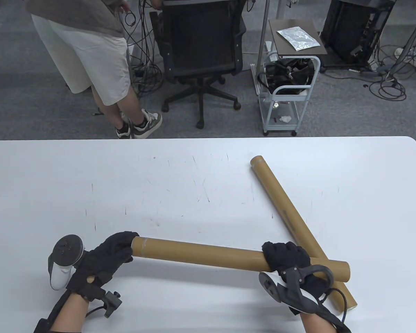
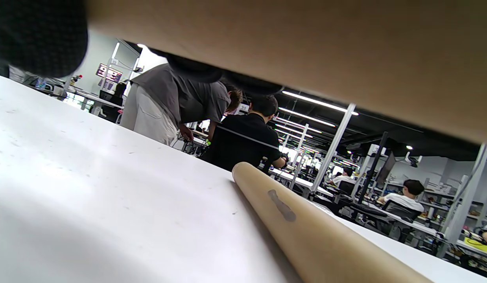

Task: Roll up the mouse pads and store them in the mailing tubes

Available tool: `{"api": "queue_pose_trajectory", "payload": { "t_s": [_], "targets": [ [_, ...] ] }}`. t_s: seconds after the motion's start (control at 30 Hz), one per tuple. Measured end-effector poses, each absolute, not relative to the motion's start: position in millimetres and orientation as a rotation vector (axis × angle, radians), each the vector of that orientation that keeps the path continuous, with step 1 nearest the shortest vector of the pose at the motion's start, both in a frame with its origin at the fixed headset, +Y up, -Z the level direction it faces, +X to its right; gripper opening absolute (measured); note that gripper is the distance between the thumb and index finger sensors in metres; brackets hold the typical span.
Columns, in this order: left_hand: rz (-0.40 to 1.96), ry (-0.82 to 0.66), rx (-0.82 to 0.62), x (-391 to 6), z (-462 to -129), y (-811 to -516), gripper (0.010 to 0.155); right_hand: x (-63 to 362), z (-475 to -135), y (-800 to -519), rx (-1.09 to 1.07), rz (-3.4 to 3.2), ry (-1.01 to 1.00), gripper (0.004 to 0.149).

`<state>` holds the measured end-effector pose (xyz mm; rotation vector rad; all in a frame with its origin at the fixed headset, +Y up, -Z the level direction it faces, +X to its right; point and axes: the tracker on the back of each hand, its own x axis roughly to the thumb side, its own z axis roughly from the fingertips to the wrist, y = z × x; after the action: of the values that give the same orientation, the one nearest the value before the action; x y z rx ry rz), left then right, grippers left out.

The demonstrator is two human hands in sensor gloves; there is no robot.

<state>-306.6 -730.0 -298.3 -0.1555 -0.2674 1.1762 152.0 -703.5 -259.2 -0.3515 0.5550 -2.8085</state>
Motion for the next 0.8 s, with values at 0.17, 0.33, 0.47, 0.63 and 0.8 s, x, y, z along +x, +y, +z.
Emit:
{"api": "queue_pose_trajectory", "payload": {
  "t_s": [0.17,0.33,0.47,0.63,0.8],
  "targets": [
    [1.088,-0.322,-0.117,-295,-293,-715,0.062,146,-256,-702,-0.331,-2.854,0.545,0.065],
    [1.151,-0.352,-0.101,-296,-290,-714,0.062,148,-262,-700,-0.361,-2.969,0.352,0.065],
    [1.169,-0.344,-0.099,-298,-293,-717,0.064,153,-264,-697,-0.364,-2.986,0.317,0.065],
    [0.96,-0.258,-0.038,-306,-294,-727,0.082,171,-270,-687,-0.279,-2.988,0.338,0.066],
    [0.881,-0.197,-0.051,-318,-299,-741,0.067,224,-292,-674,0.102,-3.04,0.307,0.072]
  ]
}}
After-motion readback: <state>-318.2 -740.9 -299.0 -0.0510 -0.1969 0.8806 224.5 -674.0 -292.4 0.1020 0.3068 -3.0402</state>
